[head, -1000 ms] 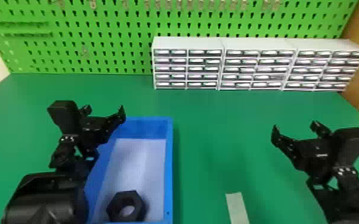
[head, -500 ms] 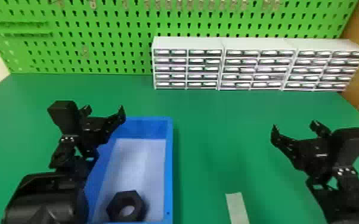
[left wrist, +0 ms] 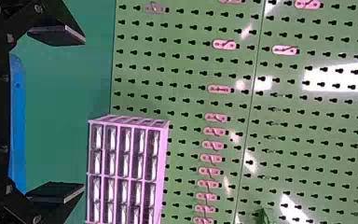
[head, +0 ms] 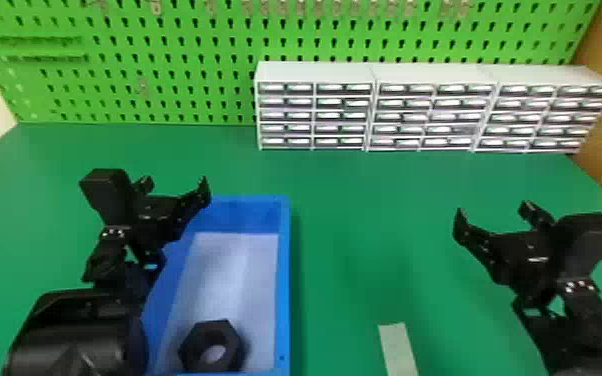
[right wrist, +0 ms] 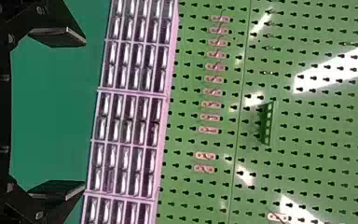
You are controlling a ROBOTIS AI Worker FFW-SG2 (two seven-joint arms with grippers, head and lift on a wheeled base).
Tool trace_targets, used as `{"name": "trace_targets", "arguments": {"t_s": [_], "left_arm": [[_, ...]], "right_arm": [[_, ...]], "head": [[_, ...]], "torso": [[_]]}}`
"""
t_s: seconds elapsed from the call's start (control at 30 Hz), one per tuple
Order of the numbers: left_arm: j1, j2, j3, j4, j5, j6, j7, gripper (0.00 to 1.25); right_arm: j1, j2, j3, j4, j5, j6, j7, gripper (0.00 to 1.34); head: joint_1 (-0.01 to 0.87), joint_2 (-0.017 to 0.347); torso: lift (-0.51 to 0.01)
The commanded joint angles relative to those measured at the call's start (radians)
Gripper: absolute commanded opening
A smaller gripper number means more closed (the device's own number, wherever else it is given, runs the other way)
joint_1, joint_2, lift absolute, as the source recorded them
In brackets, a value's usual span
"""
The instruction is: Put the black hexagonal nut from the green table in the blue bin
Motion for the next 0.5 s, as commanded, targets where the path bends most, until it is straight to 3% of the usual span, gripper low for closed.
{"name": "trace_targets", "arguments": {"t_s": [0.0,0.47], "left_arm": [[0.000,-0.003,-0.001,0.000,0.002,0.001,0.000,1.08],[0.000,-0.003,0.001,0.000,0.002,0.000,0.000,1.08]], "right_arm": [[0.002,0.000,0.000,0.000,0.000,0.000,0.000,1.12],[0.003,0.000,-0.001,0.000,-0.002,-0.008,0.000,1.12]], "head": [[0.686,0.051],[0.686,0.051]], "torso": [[-0.097],[-0.097]]}}
